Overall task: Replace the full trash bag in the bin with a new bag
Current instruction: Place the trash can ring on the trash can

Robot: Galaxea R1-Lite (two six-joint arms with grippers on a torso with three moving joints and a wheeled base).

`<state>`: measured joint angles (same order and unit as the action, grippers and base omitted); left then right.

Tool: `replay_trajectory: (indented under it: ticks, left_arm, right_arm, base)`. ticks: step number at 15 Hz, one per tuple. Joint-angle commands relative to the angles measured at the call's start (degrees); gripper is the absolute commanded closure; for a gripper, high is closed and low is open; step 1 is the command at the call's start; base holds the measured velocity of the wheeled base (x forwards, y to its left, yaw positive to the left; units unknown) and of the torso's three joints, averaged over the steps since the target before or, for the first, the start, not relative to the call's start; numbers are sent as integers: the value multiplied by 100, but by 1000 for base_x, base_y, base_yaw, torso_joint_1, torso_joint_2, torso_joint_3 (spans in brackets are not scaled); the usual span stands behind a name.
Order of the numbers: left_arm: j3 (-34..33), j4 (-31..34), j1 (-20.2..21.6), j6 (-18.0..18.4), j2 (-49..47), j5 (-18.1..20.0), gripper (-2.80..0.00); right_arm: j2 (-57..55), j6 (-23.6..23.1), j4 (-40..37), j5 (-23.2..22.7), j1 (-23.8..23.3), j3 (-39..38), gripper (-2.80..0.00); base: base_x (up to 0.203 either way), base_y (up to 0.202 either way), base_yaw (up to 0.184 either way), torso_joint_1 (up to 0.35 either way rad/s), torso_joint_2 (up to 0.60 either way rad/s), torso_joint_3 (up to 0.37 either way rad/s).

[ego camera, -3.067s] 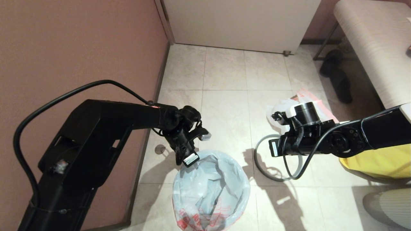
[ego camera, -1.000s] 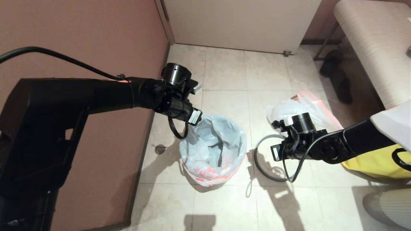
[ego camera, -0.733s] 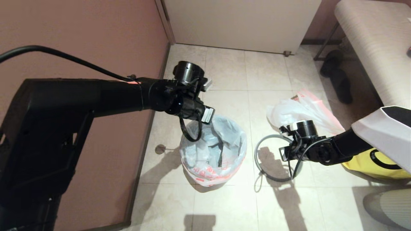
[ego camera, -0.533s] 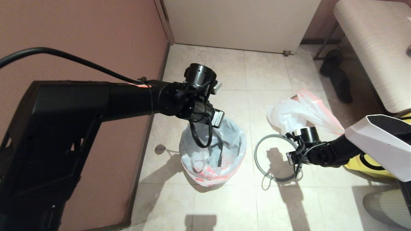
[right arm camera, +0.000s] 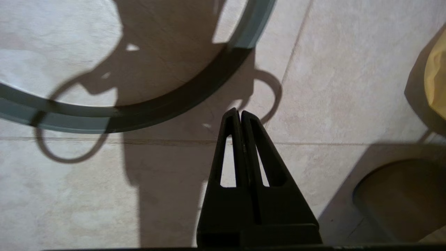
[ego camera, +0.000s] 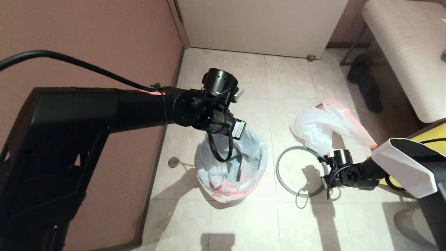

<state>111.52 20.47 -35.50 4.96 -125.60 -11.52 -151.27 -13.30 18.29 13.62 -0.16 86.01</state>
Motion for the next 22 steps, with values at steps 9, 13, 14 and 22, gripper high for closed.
replay_trajectory:
  ticks: [9, 13, 14, 22]
  left_arm:
    - [-130, -8, -150, -39, 106, 1, 0]
    - [-192, -25, -212, -39, 115, -8, 0]
    - [-202, -25, -239, -39, 124, -9, 0]
    - [-236, -41, -273, -39, 141, -17, 0]
  right_arm:
    - [-1199, -14, 60, 296, -79, 1385, -280]
    - [-1527, -15, -66, 406, -271, 1898, -280]
    - [-1537, -15, -261, 406, -297, 1925, -280]
    - [-1546, -121, -1408, 563, -301, 1989, 0]
  base:
    - [0, 0, 0, 0, 0, 0]
    - [0, 0, 0, 0, 0, 0]
    - [0, 0, 0, 0, 0, 0]
    - [0, 0, 0, 0, 0, 0]
